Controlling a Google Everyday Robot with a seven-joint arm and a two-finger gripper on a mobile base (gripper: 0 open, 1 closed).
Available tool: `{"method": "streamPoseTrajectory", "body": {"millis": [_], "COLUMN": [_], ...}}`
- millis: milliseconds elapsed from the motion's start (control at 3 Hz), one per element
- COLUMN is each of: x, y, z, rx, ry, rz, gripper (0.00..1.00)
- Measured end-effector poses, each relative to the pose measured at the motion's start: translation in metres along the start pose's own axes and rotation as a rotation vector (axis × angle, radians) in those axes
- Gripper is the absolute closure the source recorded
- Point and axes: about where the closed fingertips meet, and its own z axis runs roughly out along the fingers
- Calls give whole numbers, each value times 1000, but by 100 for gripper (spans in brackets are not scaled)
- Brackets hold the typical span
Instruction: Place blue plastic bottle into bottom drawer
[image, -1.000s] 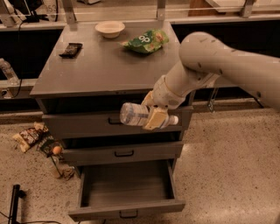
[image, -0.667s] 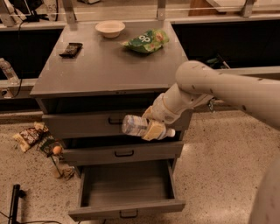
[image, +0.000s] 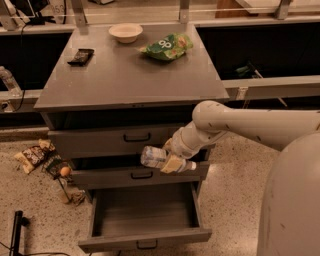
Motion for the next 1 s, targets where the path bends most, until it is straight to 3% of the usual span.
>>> {"method": "streamPoseTrajectory", "body": {"millis": [333,667,1000], "x": [0,36,62], "y": [0,8,31], "z": [0,34,65], "rx": [2,3,22], "ry": [0,15,44], "rz": [0,69,56], "gripper": [100,100,100]}}
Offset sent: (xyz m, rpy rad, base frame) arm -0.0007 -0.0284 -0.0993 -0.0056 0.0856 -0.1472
